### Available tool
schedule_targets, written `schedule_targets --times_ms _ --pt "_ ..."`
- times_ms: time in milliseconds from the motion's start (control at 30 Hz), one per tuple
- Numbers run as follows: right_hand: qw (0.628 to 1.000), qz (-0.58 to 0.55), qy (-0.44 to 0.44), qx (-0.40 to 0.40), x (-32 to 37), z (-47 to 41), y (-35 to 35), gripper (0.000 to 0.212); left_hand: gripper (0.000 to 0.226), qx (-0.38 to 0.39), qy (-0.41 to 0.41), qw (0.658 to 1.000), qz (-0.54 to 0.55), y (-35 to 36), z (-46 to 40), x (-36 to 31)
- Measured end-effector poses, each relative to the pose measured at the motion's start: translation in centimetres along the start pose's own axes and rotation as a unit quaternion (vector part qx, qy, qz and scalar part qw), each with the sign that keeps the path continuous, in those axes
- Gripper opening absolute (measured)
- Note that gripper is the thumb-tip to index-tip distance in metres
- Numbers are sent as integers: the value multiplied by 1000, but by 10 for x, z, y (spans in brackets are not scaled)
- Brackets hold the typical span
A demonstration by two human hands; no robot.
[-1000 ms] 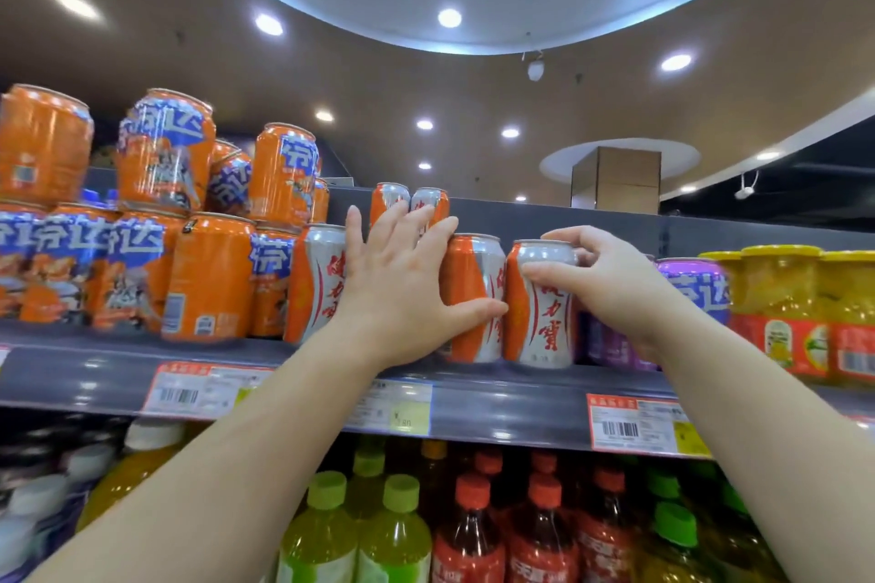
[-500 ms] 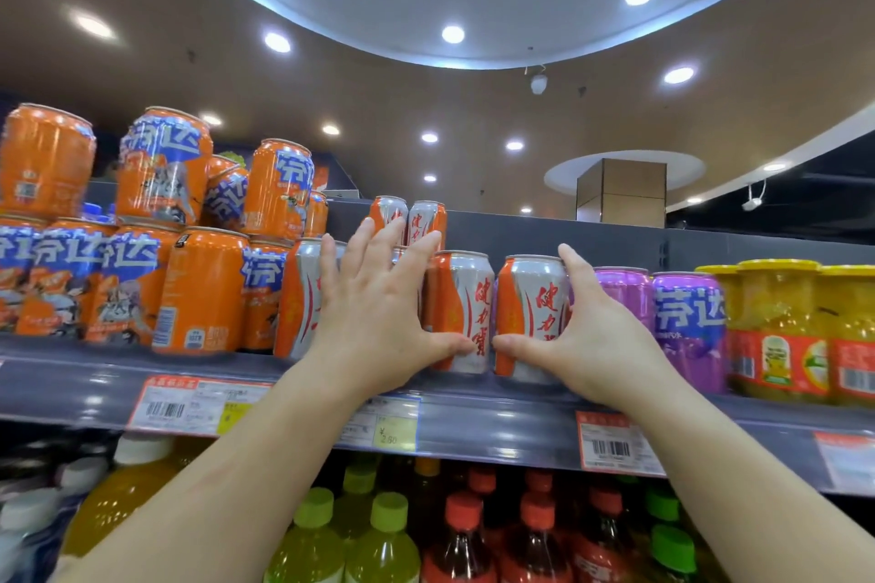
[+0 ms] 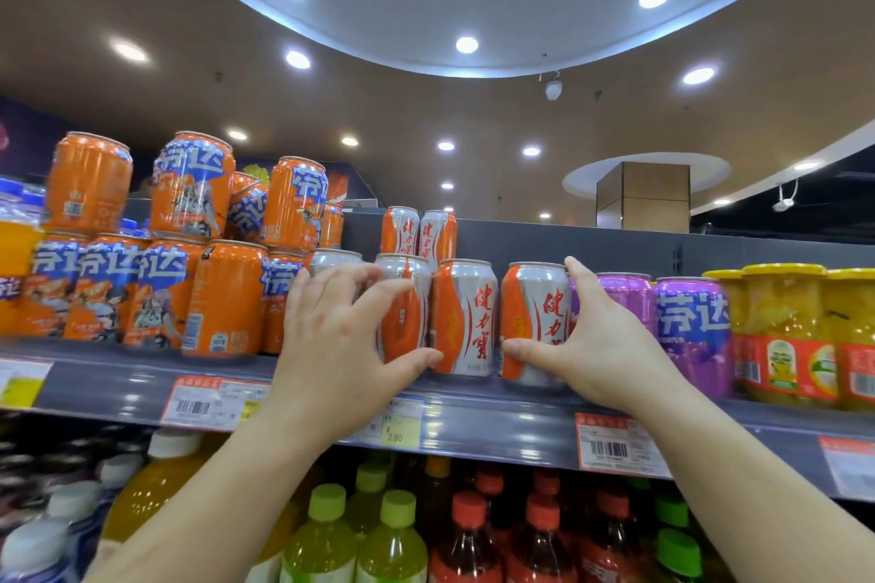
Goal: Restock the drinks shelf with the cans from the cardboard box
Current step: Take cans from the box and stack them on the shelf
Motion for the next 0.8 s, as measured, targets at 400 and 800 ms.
schedule_targets --times_ms 400,800 --pt "985 -169 15 21 32 -8 -34 53 61 24 64 998 12 9 20 -12" --pt "982 -168 90 8 7 9 -9 49 60 74 98 991 43 20 30 -4"
Point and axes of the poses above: each hand's wrist, its own z-axis away from the middle knuckle, its own y-axis out of the palm, x = y × z, the point moved 9 cm from there along -z, towards the middle knuckle, and after that the axes turned 14 degrees about -z, right-handed, at the moved point
